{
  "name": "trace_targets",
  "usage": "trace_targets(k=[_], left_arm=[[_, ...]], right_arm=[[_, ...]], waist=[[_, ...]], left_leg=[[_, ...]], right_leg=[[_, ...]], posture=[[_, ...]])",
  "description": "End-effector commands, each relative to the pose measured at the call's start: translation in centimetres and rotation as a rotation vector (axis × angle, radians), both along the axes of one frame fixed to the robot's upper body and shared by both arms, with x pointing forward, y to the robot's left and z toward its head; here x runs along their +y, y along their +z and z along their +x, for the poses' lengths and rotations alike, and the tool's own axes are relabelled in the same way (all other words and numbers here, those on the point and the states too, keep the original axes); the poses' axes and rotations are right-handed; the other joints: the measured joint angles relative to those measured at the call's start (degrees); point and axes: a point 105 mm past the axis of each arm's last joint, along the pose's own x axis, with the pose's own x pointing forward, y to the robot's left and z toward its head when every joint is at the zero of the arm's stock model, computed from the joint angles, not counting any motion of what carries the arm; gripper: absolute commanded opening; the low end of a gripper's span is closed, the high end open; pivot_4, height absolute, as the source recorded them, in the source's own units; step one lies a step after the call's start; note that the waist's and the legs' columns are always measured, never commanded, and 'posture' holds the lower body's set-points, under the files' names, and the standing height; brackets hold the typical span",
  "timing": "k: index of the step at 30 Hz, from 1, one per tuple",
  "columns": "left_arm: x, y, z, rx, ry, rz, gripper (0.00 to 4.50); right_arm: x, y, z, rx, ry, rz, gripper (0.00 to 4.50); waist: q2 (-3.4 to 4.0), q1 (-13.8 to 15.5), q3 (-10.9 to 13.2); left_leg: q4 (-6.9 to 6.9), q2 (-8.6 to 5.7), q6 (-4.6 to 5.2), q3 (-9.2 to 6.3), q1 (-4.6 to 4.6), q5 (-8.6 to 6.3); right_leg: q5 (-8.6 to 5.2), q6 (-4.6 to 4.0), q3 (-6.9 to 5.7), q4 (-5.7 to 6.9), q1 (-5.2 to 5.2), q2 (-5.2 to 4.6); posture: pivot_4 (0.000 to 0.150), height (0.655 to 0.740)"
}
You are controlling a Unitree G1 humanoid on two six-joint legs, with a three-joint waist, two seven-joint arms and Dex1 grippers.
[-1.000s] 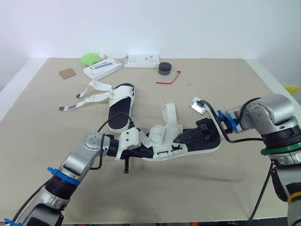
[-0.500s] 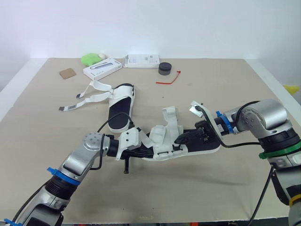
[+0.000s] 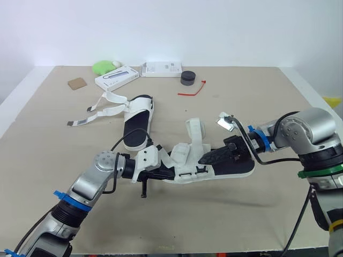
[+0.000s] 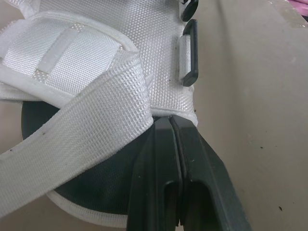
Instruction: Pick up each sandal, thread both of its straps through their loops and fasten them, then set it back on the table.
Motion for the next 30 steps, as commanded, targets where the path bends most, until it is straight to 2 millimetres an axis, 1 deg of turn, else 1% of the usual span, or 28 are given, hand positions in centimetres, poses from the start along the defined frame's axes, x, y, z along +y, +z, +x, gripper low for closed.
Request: trace_targets(k=[1,12,17,20,24,30], left_arm=[[-0.1,-0.8,-0.4,0.021,-0.008,0.015,0.0],[0.0,-0.8,-0.3,0.02,0.001,0.018,0.0],[0.0,-0.8,-0.3,0.02,0.0,0.019,0.0],[0.0,-0.8,-0.2,0.021,-0.002,0.02,0.0],[0.0,-0.8,-0.2,0.022,-0.005,0.02,0.0],[-0.1,-0.9,-0.2,0.023,-0.009,0.02,0.0]], right_arm=[[-0.1,0.2,-0.2,-0.039,0.013,-0.011,0.06],[-0.2,-0.4,-0.6,-0.114,0.064,-0.04,0.06],[0.0,-0.5,-1.4,-0.128,0.098,-0.039,0.06],[0.0,-0.3,-1.5,-0.147,0.109,-0.032,1.03],[0.2,0.9,-0.1,-0.233,0.061,0.002,2.78],[0.4,2.3,1.2,-0.246,0.009,0.04,2.78]], waist=[[0.0,0.0,0.0],[0.0,0.0,0.0],[0.0,0.0,0.0],[0.0,0.0,0.0],[0.01,0.0,0.0],[0.01,0.0,0.0]], left_leg=[[0.0,0.0,0.0,-0.01,0.0,0.0],[0.09,0.0,-0.01,0.0,0.0,0.0],[0.11,0.0,0.0,0.02,0.0,0.0],[0.12,0.0,0.0,0.0,0.0,0.0],[0.14,0.01,0.0,0.03,0.0,0.0],[0.22,0.02,-0.02,0.03,0.0,0.01]], right_leg=[[0.0,0.0,0.0,0.0,0.0,0.0],[0.0,0.01,0.0,0.02,0.01,0.0],[0.0,0.01,0.0,0.02,0.01,0.0],[0.0,0.01,-0.01,0.03,0.01,0.0],[0.0,0.01,0.0,0.03,0.01,0.01],[0.04,0.02,-0.02,0.04,0.03,0.01]], posture=[[0.15,0.74],[0.15,0.74],[0.15,0.74],[0.15,0.74],[0.15,0.74],[0.15,0.74]])
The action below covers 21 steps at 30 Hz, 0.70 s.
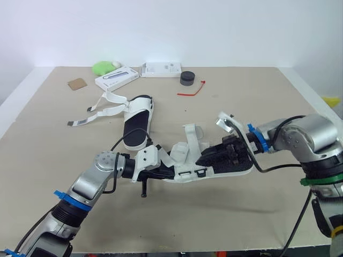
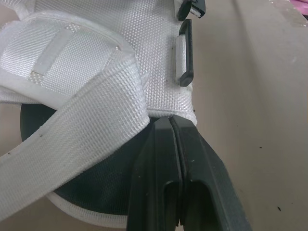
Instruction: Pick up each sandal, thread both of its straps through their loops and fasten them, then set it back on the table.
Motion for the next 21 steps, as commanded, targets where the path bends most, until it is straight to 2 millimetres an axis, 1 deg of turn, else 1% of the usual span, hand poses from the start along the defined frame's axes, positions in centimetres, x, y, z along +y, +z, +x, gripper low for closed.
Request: trace_targets(k=[1,6,8,10,11,13,14,21], left_arm=[[-0.1,-0.8,-0.4,0.024,-0.013,0.023,0.0],[-0.1,-0.8,-0.4,0.023,-0.01,0.022,0.0],[-0.1,-0.8,-0.4,0.022,-0.009,0.022,0.0],[-0.1,-0.8,-0.4,0.022,-0.008,0.022,0.0],[-0.1,-0.8,-0.4,0.022,-0.007,0.022,0.0],[0.0,-0.9,-0.5,0.023,-0.006,0.023,0.0],[0.0,-0.9,-0.5,0.024,-0.006,0.023,0.0],[0.0,-0.9,-0.4,0.023,-0.006,0.027,0.0]], right_arm=[[0.1,1.9,0.7,-0.033,-0.026,0.052,2.78],[0.7,2.3,1.1,-0.004,-0.041,0.076,2.78],[0.8,2.3,1.3,0.002,-0.046,0.077,2.26],[0.8,2.2,1.3,0.006,-0.047,0.073,1.61],[0.8,2.1,1.3,0.009,-0.044,0.069,1.08],[0.8,1.7,1.0,0.016,-0.034,0.057,0.24],[0.7,1.6,0.9,0.018,-0.03,0.051,0.07],[0.8,0.7,-0.4,0.022,0.022,0.029,0.07]], waist=[[0.0,0.0,0.0],[0.01,0.0,0.0],[0.01,0.0,0.0],[0.01,0.0,0.0],[0.01,0.0,0.0],[0.01,0.0,0.0],[0.01,0.0,0.0],[0.01,0.0,0.0]], left_leg=[[0.0,0.01,0.0,0.01,0.0,0.0],[0.0,0.0,0.0,0.01,-0.02,0.0],[0.0,0.0,0.0,-0.01,-0.03,0.0],[0.0,0.0,0.0,-0.01,-0.03,0.0],[0.0,0.0,0.0,-0.01,-0.03,0.0],[0.0,0.0,0.0,0.0,-0.03,0.0],[0.0,0.0,0.0,-0.01,-0.03,0.0],[0.0,0.0,0.0,-0.02,-0.03,0.0]], right_leg=[[0.0,0.0,0.0,0.0,0.0,0.01],[0.02,-0.03,0.03,0.01,-0.01,-0.01],[0.02,-0.03,0.02,0.01,-0.01,-0.01],[0.02,-0.03,0.02,0.01,-0.01,-0.01],[0.02,-0.03,0.02,0.01,-0.01,-0.01],[0.03,-0.04,0.02,0.01,-0.01,-0.01],[0.02,-0.04,0.02,0.01,-0.01,-0.01],[0.02,-0.03,0.01,0.01,-0.01,-0.01]], posture=[[0.15,0.74],[0.15,0.74],[0.15,0.74],[0.15,0.74],[0.15,0.74],[0.15,0.74],[0.15,0.74],[0.15,0.74]])
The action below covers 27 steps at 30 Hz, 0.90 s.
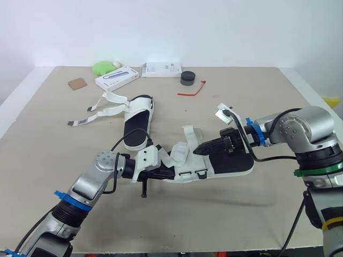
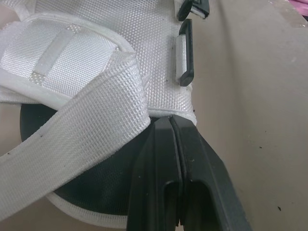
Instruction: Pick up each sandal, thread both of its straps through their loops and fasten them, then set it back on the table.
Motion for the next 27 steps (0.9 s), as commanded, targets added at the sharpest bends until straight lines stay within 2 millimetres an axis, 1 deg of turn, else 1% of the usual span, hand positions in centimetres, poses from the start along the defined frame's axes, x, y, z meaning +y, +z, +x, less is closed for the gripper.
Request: trace_targets(k=[1,8,13,17,20,23,24,26,27], left_arm=[[0.1,-0.9,-0.4,0.023,-0.004,0.029,0.0],[0.0,-0.9,-0.4,0.023,-0.007,0.028,0.0],[-0.1,-0.9,-0.4,0.023,-0.01,0.028,0.0],[-0.1,-0.9,-0.4,0.023,-0.012,0.029,0.0],[-0.1,-0.9,-0.3,0.022,-0.014,0.03,0.0],[-0.1,-0.9,-0.3,0.022,-0.014,0.03,0.0],[-0.1,-0.9,-0.2,0.022,-0.015,0.03,0.0],[-0.1,-0.9,-0.2,0.022,-0.016,0.031,0.0],[-0.1,-1.0,-0.2,0.022,-0.017,0.032,0.0]], right_arm=[[0.0,0.2,-1.0,-0.032,0.045,-0.011,0.07],[-0.2,-0.9,-1.6,-0.047,0.039,-0.031,0.07],[-0.3,-1.8,-2.6,-0.049,0.042,-0.039,0.07],[-0.3,-1.9,-3.0,-0.066,0.045,-0.034,0.07],[-0.3,-1.8,-3.0,-0.099,0.042,-0.031,0.07],[-0.5,-1.4,-3.2,-0.092,0.047,-0.03,0.07],[-0.6,-1.3,-3.3,-0.093,0.054,-0.03,0.71],[-0.7,-1.1,-3.4,-0.125,0.076,-0.043,1.45],[-0.8,-0.9,-3.3,-0.144,0.08,-0.042,1.98]], waist=[[0.0,0.0,0.0],[0.0,0.0,0.0],[0.01,0.0,0.0],[0.02,0.0,-0.1],[0.01,0.0,-0.1],[0.02,0.0,-0.1],[0.01,0.0,-0.1],[0.02,0.0,-0.1],[0.02,0.0,-0.1]], left_leg=[[0.0,0.0,0.0,0.0,-0.01,0.0],[0.0,0.0,0.0,0.02,0.01,0.0],[0.0,0.02,0.0,0.0,0.02,0.0],[0.0,0.03,0.0,0.01,0.04,0.0],[0.0,0.04,0.0,0.01,0.05,0.0],[0.0,0.05,0.0,0.01,0.05,0.0],[0.0,0.05,0.0,0.02,0.05,0.0],[0.0,0.03,0.0,0.01,0.03,0.0],[0.0,0.03,0.0,0.01,0.03,0.0]], right_leg=[[0.0,0.0,0.0,0.0,0.0,0.0],[0.0,0.01,0.0,0.0,0.0,0.01],[-0.01,0.02,0.0,0.0,0.01,0.03],[-0.01,0.02,0.0,0.01,0.03,0.06],[-0.01,0.02,0.01,0.01,0.03,0.09],[-0.01,0.02,0.02,0.01,0.03,0.1],[-0.01,0.02,0.02,0.01,0.03,0.1],[-0.01,0.02,0.02,0.0,0.02,0.09],[-0.01,0.02,0.03,0.0,0.02,0.08]], posture=[[0.15,0.74],[0.15,0.74],[0.15,0.74],[0.15,0.74],[0.15,0.74],[0.15,0.74],[0.15,0.74],[0.15,0.74],[0.15,0.74]])
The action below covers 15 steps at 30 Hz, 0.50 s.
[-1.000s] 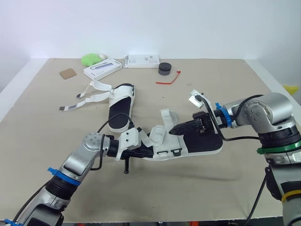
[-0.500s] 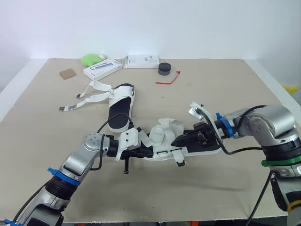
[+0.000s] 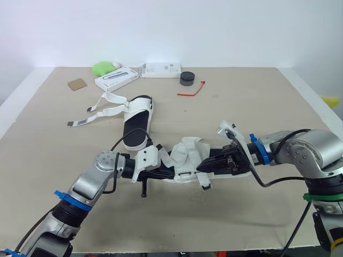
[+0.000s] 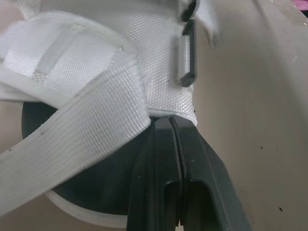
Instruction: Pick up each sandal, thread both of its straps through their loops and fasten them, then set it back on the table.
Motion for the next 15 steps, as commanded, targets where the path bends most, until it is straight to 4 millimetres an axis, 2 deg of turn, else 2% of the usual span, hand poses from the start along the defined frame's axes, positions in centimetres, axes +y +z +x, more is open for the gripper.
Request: trace_targets(k=[1,2,3,4,5,6,8,11,15], left_arm=[[-0.1,-0.9,-0.3,0.027,-0.014,0.029,0.0],[-0.1,-0.9,-0.3,0.027,-0.014,0.03,0.0],[-0.1,-0.9,-0.3,0.027,-0.014,0.03,0.0],[0.0,-0.9,-0.3,0.027,-0.014,0.03,0.0],[0.0,-0.9,-0.3,0.028,-0.012,0.03,0.0],[0.1,-0.9,-0.3,0.028,-0.01,0.031,0.0],[0.2,-0.9,-0.3,0.029,-0.008,0.032,0.0],[0.2,-0.9,-0.2,0.031,-0.009,0.035,0.0],[0.2,-0.9,-0.1,0.029,-0.012,0.035,0.0]], right_arm=[[-0.2,1.4,-0.2,-0.097,0.051,0.002,2.43],[-0.4,1.6,-0.1,-0.117,0.053,-0.002,3.1],[-0.7,1.8,-0.1,-0.137,0.059,-0.005,3.38],[-1.1,2.1,-0.1,-0.149,0.06,-0.006,3.94],[-1.7,2.4,-0.4,-0.153,0.066,-0.001,4.29],[-2.1,2.7,-0.7,-0.156,0.071,0.002,4.43],[-2.7,2.5,-1.9,-0.108,0.096,0.007,4.43],[-3.1,0.3,-3.8,-0.032,0.126,-0.015,4.43],[-2.9,-1.0,-3.9,-0.017,0.098,0.0,4.43]], waist=[[0.0,0.0,0.0],[0.0,0.0,0.0],[0.0,0.0,0.0],[0.0,0.0,0.0],[0.0,0.0,0.0],[0.0,0.1,0.0],[0.0,0.1,0.0],[-0.02,0.2,0.0],[0.0,0.0,0.0]], left_leg=[[0.0,-0.01,0.0,0.0,0.0,0.0],[0.0,-0.02,0.0,0.02,0.0,0.0],[0.0,-0.02,0.0,0.02,0.0,0.0],[0.0,-0.02,0.0,0.03,0.0,0.0],[0.0,-0.03,0.0,0.02,0.0,0.0],[0.01,-0.02,0.0,0.02,0.0,0.0],[0.0,-0.02,0.0,0.0,-0.01,0.0],[0.0,0.0,0.02,-0.01,-0.01,-0.02],[0.01,0.03,0.02,0.2,-0.02,-0.01]], right_leg=[[0.0,0.01,0.0,0.0,0.0,-0.01],[0.0,0.01,0.01,-0.01,0.0,-0.03],[-0.02,0.04,0.01,-0.01,0.01,-0.03],[-0.11,0.18,0.01,-0.01,0.01,-0.03],[-0.16,0.26,0.01,-0.01,0.01,-0.04],[-0.17,0.28,0.0,-0.01,0.01,-0.03],[-0.17,0.27,-0.01,-0.01,0.01,-0.03],[-0.18,0.25,-0.01,-0.02,0.02,0.0],[-0.2,0.35,0.12,0.02,0.05,0.01]], posture=[[0.15,0.74],[0.15,0.74],[0.15,0.74],[0.15,0.74],[0.15,0.74],[0.15,0.74],[0.15,0.74],[0.15,0.74],[0.15,0.74]])
